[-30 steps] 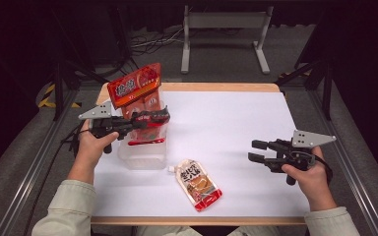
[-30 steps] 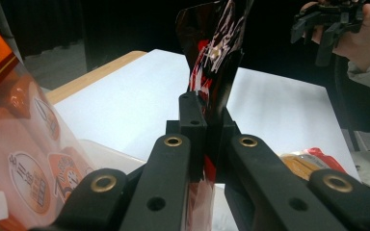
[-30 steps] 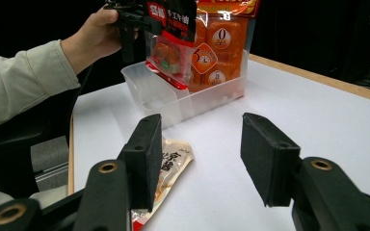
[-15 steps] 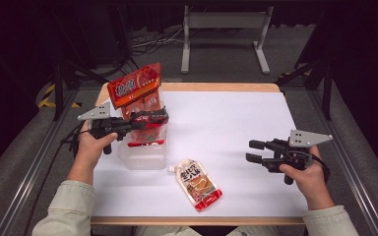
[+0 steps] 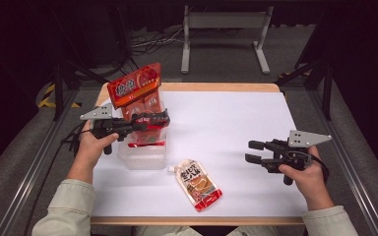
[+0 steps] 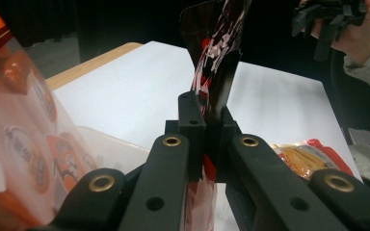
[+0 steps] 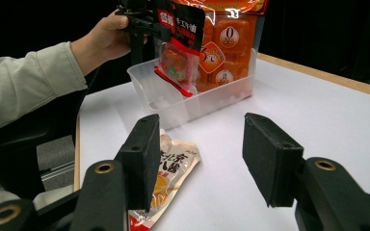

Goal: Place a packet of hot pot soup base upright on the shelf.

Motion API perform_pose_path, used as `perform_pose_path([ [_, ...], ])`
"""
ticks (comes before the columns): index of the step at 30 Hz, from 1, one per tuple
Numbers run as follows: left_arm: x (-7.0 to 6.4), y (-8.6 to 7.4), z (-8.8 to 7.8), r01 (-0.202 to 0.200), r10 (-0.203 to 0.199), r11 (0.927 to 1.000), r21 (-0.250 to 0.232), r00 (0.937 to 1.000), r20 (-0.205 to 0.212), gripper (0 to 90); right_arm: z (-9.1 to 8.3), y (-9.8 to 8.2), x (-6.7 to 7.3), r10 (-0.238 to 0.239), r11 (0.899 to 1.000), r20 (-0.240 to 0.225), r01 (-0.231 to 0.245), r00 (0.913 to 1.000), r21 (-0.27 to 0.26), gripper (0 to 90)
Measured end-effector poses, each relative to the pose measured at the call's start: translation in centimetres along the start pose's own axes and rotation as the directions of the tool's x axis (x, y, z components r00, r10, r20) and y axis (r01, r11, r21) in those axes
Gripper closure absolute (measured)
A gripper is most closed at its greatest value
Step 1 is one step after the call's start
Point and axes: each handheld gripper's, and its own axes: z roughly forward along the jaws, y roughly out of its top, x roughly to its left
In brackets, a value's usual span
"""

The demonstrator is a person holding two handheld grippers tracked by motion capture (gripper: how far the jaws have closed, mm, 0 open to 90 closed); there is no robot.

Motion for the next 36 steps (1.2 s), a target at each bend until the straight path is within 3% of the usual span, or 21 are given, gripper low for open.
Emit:
perform_pose_path([
  [4, -0.1, -0.2, -0.2, 0.012, -0.012, 0.9998, 0.015, 0.9999, -0.01, 87.6, 0.0, -0.1, -0.1, 0.005, 1.0, -0.002, -0.005, 1.0, -0.002, 48.2],
  [13, 0.1, -0.1, -0.3, -0.012, 0.014, 0.9985, 0.053, 0.9992, -0.038, 87.6, 0.1, -0.1, -0.1, 0.017, 1.0, -0.007, -0.017, 0.9998, -0.006, 47.6],
  [20, -0.1, 1.8, 0.3, -0.108, 0.114, 0.9892, 0.099, 0.9917, -0.058, 88.6, 0.2, -0.1, -0.1, 0.019, 1.0, -0.011, -0.019, 0.9998, -0.002, 47.0],
  [25, 0.2, 1.1, 0.3, -0.098, 0.105, 0.9895, 0.106, 0.9929, -0.056, 88.0, 0.2, -0.2, -0.1, 0.02, 1.0, -0.013, -0.02, 0.9997, -0.002, 46.8],
  [27, 0.1, 0.8, 0.3, -0.084, 0.088, 0.9898, 0.115, 0.9957, -0.03, 87.7, 0.2, -0.2, -0.1, 0.021, 1.0, -0.013, -0.021, 0.9997, -0.001, 46.6],
  [29, 0.0, 0.5, 0.6, -0.085, 0.089, 0.9847, 0.153, 0.9958, -0.02, 86.4, 0.2, -0.2, -0.1, 0.023, 1.0, -0.016, -0.023, 0.9996, -0.002, 46.6],
  [30, -0.1, 0.4, 0.9, -0.089, 0.095, 0.9766, 0.196, 0.9952, -0.023, 85.5, 0.2, -0.2, -0.1, 0.024, 1.0, -0.017, -0.024, 0.9996, -0.002, 46.5],
  [31, -0.2, 0.1, 1.3, -0.103, 0.114, 0.9599, 0.261, 0.993, -0.03, 85.3, 0.3, -0.2, -0.1, 0.024, 1.0, -0.018, -0.024, 0.9996, 0.0, 46.5],
  [32, -0.2, -0.1, 1.6, -0.104, 0.117, 0.9516, 0.289, 0.9927, -0.028, 85.0, 0.3, -0.2, -0.1, 0.024, 1.0, -0.019, -0.024, 0.9995, 0.001, 46.5],
  [33, -0.1, -0.4, 1.8, -0.095, 0.109, 0.9491, 0.3, 0.9937, -0.028, 84.9, 0.4, -0.2, -0.1, 0.023, 1.0, -0.02, -0.023, 0.9995, 0.001, 46.4],
  [34, 0.1, -0.5, 1.7, -0.074, 0.085, 0.9596, 0.272, 0.9959, -0.03, 84.2, 0.4, -0.2, 0.0, 0.022, 1.0, -0.02, -0.022, 0.9995, 0.002, 46.3],
  [36, 0.2, -0.7, 1.3, -0.051, 0.065, 0.9648, 0.258, 0.9968, -0.047, 82.1, 0.5, -0.2, 0.0, 0.021, 1.0, -0.022, -0.021, 0.9995, 0.004, 46.3],
])
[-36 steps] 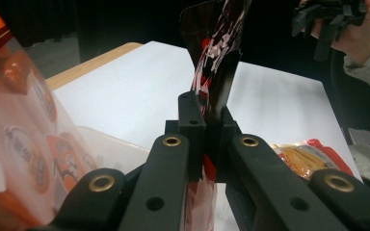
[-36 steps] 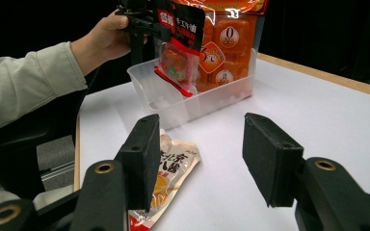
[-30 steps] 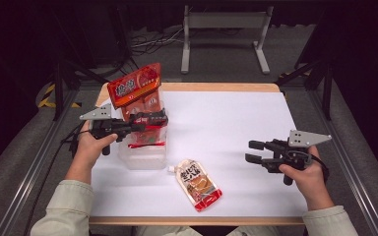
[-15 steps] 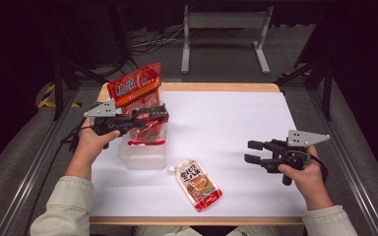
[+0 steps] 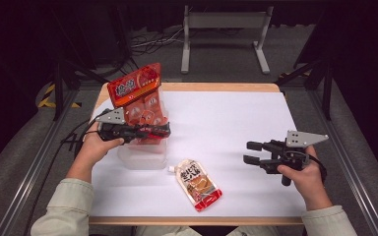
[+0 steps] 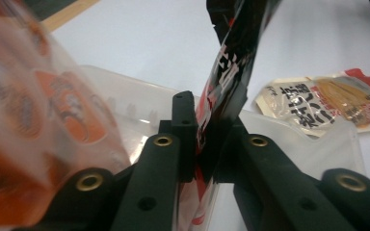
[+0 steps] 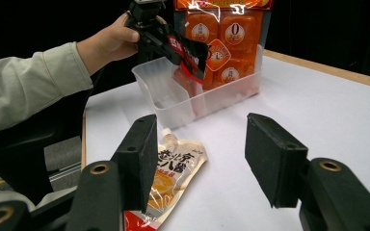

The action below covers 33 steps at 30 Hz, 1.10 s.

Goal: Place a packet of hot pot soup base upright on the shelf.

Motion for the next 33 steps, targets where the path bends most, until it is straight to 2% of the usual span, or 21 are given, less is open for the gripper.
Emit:
perform_pose_path([
  [2, 0.0, -0.3, -0.4, 0.036, -0.037, 0.999, -0.028, 0.999, -0.027, 75.5, 0.0, -0.1, -0.1, 0.004, 1.0, 0.0, -0.004, 1.0, 0.0, 46.3],
  [3, 0.0, -0.3, -0.6, 0.05, -0.052, 0.9976, -0.048, 0.9976, -0.045, 62.5, 0.0, -0.1, -0.1, 0.007, 1.0, 0.002, -0.007, 1.0, 0.0, 46.3],
  [5, 0.0, -0.3, -1.1, 0.066, -0.071, 0.9954, -0.07, 0.995, -0.071, 53.3, 0.1, -0.2, -0.2, 0.011, 1.0, -0.002, -0.011, 0.9999, 0.003, 45.9],
  [8, -0.4, -0.2, -1.6, 0.104, -0.116, 0.989, -0.105, 0.9868, -0.113, 34.2, 0.2, -0.2, -0.2, 0.008, 1.0, 0.0, -0.008, 1.0, 0.004, 45.2],
  [12, -0.9, -0.1, -2.3, 0.105, -0.128, 0.9834, -0.148, 0.9801, -0.152, 21.7, 0.2, -0.1, -0.2, 0.002, 1.0, 0.008, -0.002, 1.0, -0.001, 42.8],
  [15, -1.2, -0.1, -2.5, 0.106, -0.133, 0.981, -0.162, 0.9767, -0.168, 17.2, 0.3, -0.1, -0.2, -0.001, 1.0, 0.012, 0.001, 0.9999, 0.002, 41.7],
  [16, -1.6, -0.1, -2.6, 0.114, -0.145, 0.9789, -0.169, 0.9733, -0.178, 17.2, 0.4, -0.1, -0.2, -0.006, 1.0, 0.012, 0.006, 0.9999, 0.003, 41.3],
  [18, -2.1, -0.2, -2.9, 0.109, -0.142, 0.9789, -0.173, 0.9704, -0.195, 13.7, 0.7, 0.0, -0.3, -0.011, 1.0, 0.01, 0.011, 0.9999, 0.009, 40.5],
  [22, -3.5, -0.3, -4.0, 0.122, -0.167, 0.9714, -0.204, 0.9608, -0.221, 11.7, 1.2, 0.1, -0.4, -0.019, 1.0, 0.006, 0.019, 0.9998, 0.014, 39.5],
  [24, -3.8, -0.3, -4.2, 0.128, -0.175, 0.9689, -0.212, 0.9591, -0.222, 10.3, 1.4, 0.1, -0.3, -0.021, 1.0, 0.005, 0.021, 0.9998, 0.016, 39.2],
  [25, -4.3, -0.4, -4.6, 0.132, -0.185, 0.9656, -0.224, 0.9552, -0.231, 9.8, 1.7, 0.2, -0.3, -0.025, 0.999, 0.005, 0.024, 0.9997, 0.021, 38.9],
  [26, -4.3, -0.4, -4.6, 0.132, -0.185, 0.9656, -0.224, 0.9552, -0.231, 9.3, 1.8, 0.2, -0.3, -0.026, 0.999, 0.003, 0.026, 0.9997, 0.022, 38.6],
  [27, -4.9, -0.5, -5.0, 0.139, -0.195, 0.9637, -0.228, 0.9505, -0.242, 9.0, 2.0, 0.3, -0.3, -0.028, 0.999, 0.002, 0.028, 0.9996, 0.023, 38.3],
  [29, -5.2, -0.5, -5.2, 0.135, -0.193, 0.9625, -0.235, 0.9498, -0.246, 8.9, 2.1, 0.3, -0.3, -0.031, 0.999, 0.002, 0.03, 0.9995, 0.023, 38.1],
  [32, -6.4, -0.5, -5.6, 0.144, -0.207, 0.9542, -0.262, 0.9503, -0.232, 9.1, 2.6, 0.4, -0.3, -0.035, 0.999, 0.007, 0.035, 0.9994, 0.031, 37.6],
  [33, -6.7, -0.4, -5.7, 0.145, -0.209, 0.9536, -0.264, 0.9496, -0.234, 9.1, 2.7, 0.5, -0.3, -0.036, 0.999, 0.009, 0.036, 0.9993, 0.034, 37.3],
])
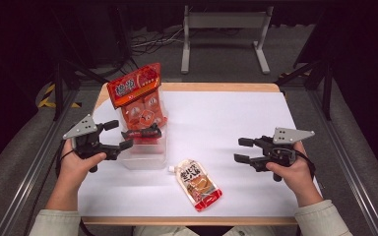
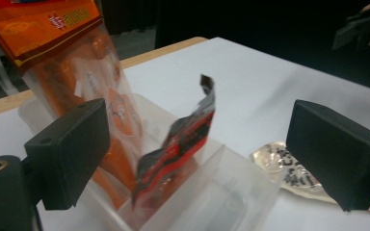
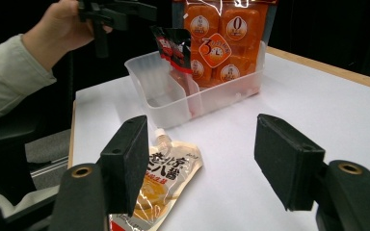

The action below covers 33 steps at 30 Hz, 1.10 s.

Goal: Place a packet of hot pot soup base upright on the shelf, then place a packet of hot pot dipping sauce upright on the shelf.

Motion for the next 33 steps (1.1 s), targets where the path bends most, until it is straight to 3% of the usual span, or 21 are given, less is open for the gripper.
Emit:
perform_pose_path([
  [6, -2.3, 0.0, -0.2, 0.042, -0.042, 0.999, 0.013, 0.9991, -0.007, 8.7, 1.0, 0.3, 0.2, 0.0, 1.0, 0.027, -0.001, 0.9996, 0.024, 36.4],
  [12, -4.3, 0.5, -0.1, 0.015, -0.016, 0.999, 0.043, 0.9992, 0.037, 9.0, 1.8, 0.5, 0.3, 0.001, 0.999, 0.049, -0.003, 0.9988, 0.039, 35.2],
  [19, -6.7, -0.3, 0.2, 0.03, -0.034, 0.9955, 0.09, 0.9984, 0.044, 8.6, 3.2, 0.4, 0.4, 0.018, 0.997, 0.056, -0.022, 0.9983, 0.076, 32.6],
  [26, -7.5, -1.3, 0.6, 0.024, -0.03, 0.9948, 0.099, 0.9973, 0.067, 9.4, 5.2, 0.4, 0.1, 0.034, 0.995, 0.044, -0.039, 0.9984, 0.097, 30.7],
  [33, -8.2, -2.2, 0.4, 0.031, -0.037, 0.9928, 0.116, 0.9978, 0.055, 10.0, 8.1, 0.0, -0.1, 0.028, 0.984, 0.032, -0.033, 0.9991, 0.178, 29.9],
])
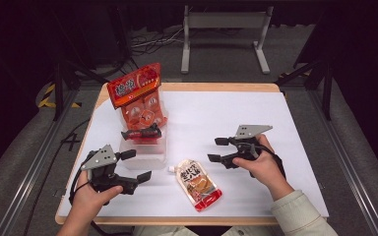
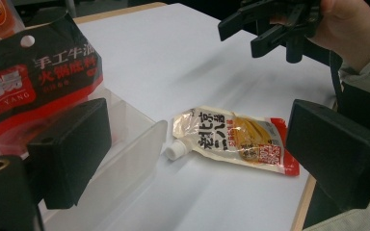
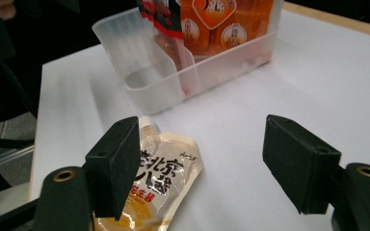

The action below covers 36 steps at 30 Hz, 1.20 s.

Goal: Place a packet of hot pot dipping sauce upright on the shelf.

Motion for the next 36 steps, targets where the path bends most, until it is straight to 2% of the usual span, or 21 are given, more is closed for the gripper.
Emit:
perform_pose_path([
  [3, -0.2, -0.3, 0.0, 0.005, -0.005, 1.0, 0.005, 0.9999, -0.014, 10.3, 1.6, 0.1, 0.1, -0.017, 0.999, 0.003, 0.017, 0.9999, 0.048, 29.6],
  [6, -0.1, -0.5, -0.1, 0.015, -0.015, 0.9999, 0.0, 0.9996, -0.026, 10.0, 2.2, 0.0, 0.1, -0.022, 0.998, 0.004, 0.022, 0.9997, 0.067, 29.7],
  [11, 0.1, -0.8, -0.4, 0.045, -0.046, 0.9989, -0.012, 0.9981, -0.043, 9.2, 4.3, -0.5, -0.1, -0.034, 0.99, 0.009, 0.032, 0.9994, 0.139, 30.8],
  [16, 0.2, -0.8, -0.3, 0.046, -0.047, 0.9988, -0.014, 0.9973, -0.056, 9.1, 5.1, -0.8, -0.1, -0.032, 0.986, 0.006, 0.03, 0.9995, 0.164, 30.7],
  [18, 0.3, -0.8, -0.1, 0.041, -0.041, 0.9992, -0.002, 0.9966, -0.071, 8.4, 5.5, -0.9, -0.1, -0.028, 0.983, 0.003, 0.027, 0.9996, 0.179, 30.7],
  [19, 0.3, -0.8, -0.1, 0.031, -0.031, 0.9995, 0.001, 0.9971, -0.07, 8.3, 5.7, -1.0, -0.1, -0.028, 0.982, 0.001, 0.027, 0.9996, 0.186, 30.7],
  [24, 0.4, -0.8, 0.2, 0.037, -0.037, 0.9993, 0.006, 0.9972, -0.064, 8.4, 6.4, -1.3, 0.2, -0.026, 0.976, -0.007, 0.027, 0.9996, 0.217, 29.6],
  [31, 0.4, -0.8, 0.5, 0.033, -0.033, 0.9994, 0.005, 0.9974, -0.064, 7.3, 7.5, -1.5, 0.9, -0.056, 0.962, -0.02, 0.059, 0.9982, 0.266, 28.0],
  [33, 0.4, -0.7, 0.5, 0.03, -0.029, 0.9995, 0.008, 0.9974, -0.066, 7.3, 7.6, -1.6, 1.0, -0.057, 0.961, -0.022, 0.061, 0.9982, 0.268, 27.9],
  [36, 0.5, -0.8, 0.6, 0.03, -0.03, 0.9995, 0.004, 0.9973, -0.067, 7.3, 8.0, -1.7, 1.3, -0.058, 0.955, -0.033, 0.065, 0.9978, 0.29, 27.9],
])
